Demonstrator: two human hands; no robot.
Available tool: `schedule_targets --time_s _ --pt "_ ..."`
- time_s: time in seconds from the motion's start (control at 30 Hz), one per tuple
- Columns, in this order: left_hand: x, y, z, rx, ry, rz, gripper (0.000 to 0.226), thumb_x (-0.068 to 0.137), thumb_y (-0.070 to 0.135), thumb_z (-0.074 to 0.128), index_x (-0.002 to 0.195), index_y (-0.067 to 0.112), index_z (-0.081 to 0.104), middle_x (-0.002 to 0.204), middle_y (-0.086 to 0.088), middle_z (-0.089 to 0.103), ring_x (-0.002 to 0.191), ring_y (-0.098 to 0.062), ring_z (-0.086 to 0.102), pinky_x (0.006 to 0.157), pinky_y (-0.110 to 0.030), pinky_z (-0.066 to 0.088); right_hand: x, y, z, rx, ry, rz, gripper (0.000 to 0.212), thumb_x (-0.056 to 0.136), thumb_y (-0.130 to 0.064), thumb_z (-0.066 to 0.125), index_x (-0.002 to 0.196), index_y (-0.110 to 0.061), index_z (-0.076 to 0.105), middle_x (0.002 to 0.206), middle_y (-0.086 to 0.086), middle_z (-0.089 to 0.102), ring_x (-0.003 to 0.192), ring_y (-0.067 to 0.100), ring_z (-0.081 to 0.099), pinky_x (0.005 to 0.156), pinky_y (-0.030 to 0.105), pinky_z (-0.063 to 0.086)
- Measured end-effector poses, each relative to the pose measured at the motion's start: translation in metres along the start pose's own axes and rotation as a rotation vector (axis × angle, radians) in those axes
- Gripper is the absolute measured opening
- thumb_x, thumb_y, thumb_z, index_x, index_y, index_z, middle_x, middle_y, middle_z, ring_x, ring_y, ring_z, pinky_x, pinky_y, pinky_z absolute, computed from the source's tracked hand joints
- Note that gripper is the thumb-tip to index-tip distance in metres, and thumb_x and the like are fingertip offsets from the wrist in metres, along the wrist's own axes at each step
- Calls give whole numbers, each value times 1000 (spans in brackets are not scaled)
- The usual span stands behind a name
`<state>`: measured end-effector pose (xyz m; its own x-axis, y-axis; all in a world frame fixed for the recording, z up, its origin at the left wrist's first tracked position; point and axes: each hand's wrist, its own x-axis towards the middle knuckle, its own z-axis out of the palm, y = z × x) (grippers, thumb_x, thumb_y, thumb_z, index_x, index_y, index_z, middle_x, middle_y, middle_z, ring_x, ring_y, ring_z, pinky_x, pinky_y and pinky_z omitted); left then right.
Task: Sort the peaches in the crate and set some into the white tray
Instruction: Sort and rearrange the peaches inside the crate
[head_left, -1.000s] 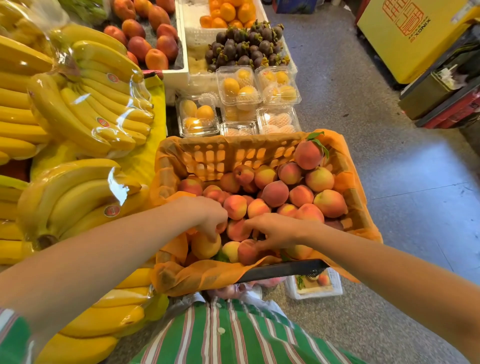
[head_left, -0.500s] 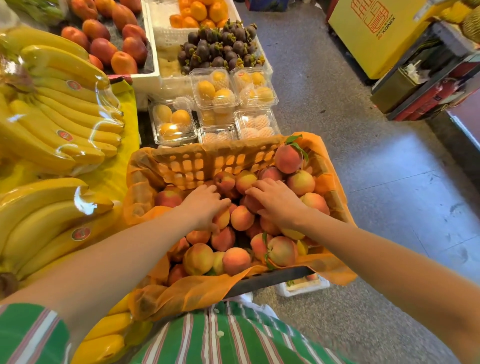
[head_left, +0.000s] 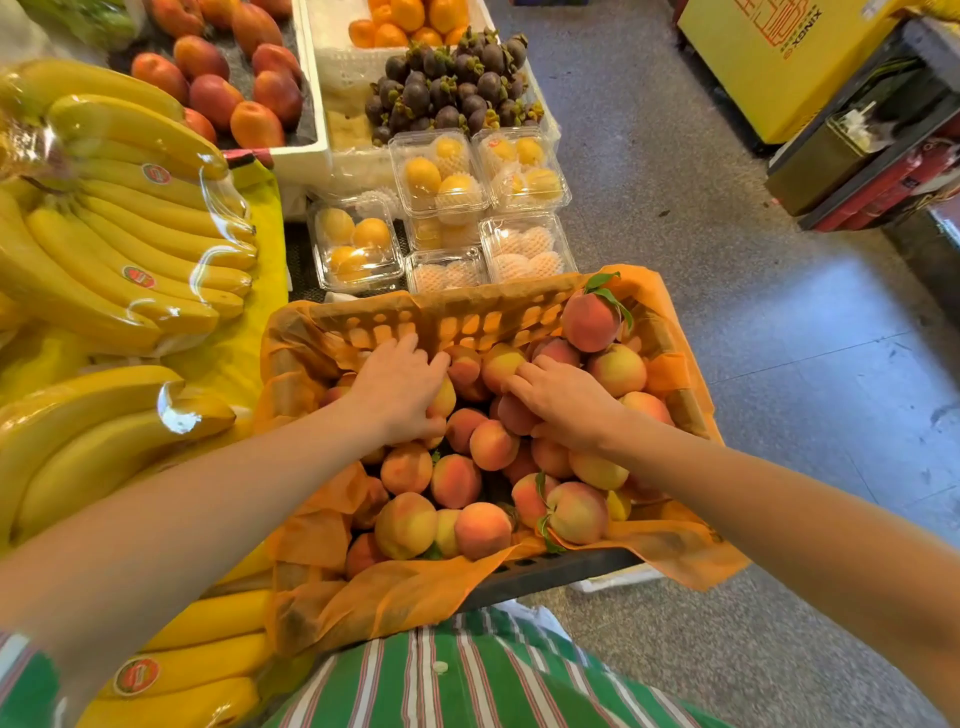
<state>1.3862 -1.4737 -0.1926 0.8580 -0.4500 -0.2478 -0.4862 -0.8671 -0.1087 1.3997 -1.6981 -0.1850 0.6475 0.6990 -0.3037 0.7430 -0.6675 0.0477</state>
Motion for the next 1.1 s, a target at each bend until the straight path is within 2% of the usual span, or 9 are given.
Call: schedule_targets --time_s 0.13,0.23,0.33,0.43,0.53,0.63,0.83,0.93,1.1 --pt "-5 -16 -5 -70 30 -94 61 76 59 53 115 12 49 104 -10 63 105 -29 49 80 -39 41 -6 7 5 206 72 10 57 78 -38 72 123 -11 50 115 7 55 101 27 51 79 37 46" --pt "-8 -17 -3 -21 1 -101 59 80 54 52 123 13 47 109 -10 62 101 -29 55 76 -38 42 -9 7 -1 464 87 -49 58 77 -42 74 123 -14 52 114 3 60 102 20 55 82 29 43" --pt "-8 -12 1 57 -8 -99 57 88 43 51 134 12 41 116 -11 57 98 -30 58 72 -39 42 -11 -10 -10 553 8 -144 63 76 -40 77 128 -16 53 122 -2 60 104 9 52 83 18 37" --pt "-9 -11 4 88 18 -103 54 93 36 47 142 15 35 125 -14 50 104 -31 55 77 -42 44 -12 -33 -7 547 -77 -232 64 77 -41 77 129 -12 53 120 4 61 104 17 55 82 27 42" --pt "-13 -9 4 130 74 -95 41 95 24 45 135 16 44 138 -21 40 112 -35 50 83 -45 45 -8 -55 8 493 -109 -225 64 77 -42 76 130 -12 52 122 7 61 111 23 56 87 37 45" --pt "-17 -10 7 74 22 -64 48 93 27 48 139 14 40 147 -21 29 122 -34 44 87 -40 45 -1 -70 19 479 -104 -197 61 77 -41 75 127 -13 52 116 8 63 107 26 57 85 44 45" --pt "-23 -10 7 -60 73 9 42 90 33 50 127 11 52 134 -15 44 115 -30 47 88 -37 44 -8 -62 14 528 -82 -81 48 86 -32 68 129 -15 52 120 6 62 106 23 58 82 34 44" --pt "-22 -3 3 -156 128 85 35 91 37 51 118 15 58 120 -8 52 107 -25 49 85 -37 46 -24 -46 2 546 29 -15 38 88 -29 64 123 -14 57 113 5 63 102 23 59 80 35 47" --pt "-5 13 -13 -305 231 129 31 88 34 57 112 13 60 108 -8 56 102 -28 53 81 -41 47 -48 -1 -24 483 496 263 34 86 -27 65 116 -14 58 112 4 58 103 22 57 78 43 52"
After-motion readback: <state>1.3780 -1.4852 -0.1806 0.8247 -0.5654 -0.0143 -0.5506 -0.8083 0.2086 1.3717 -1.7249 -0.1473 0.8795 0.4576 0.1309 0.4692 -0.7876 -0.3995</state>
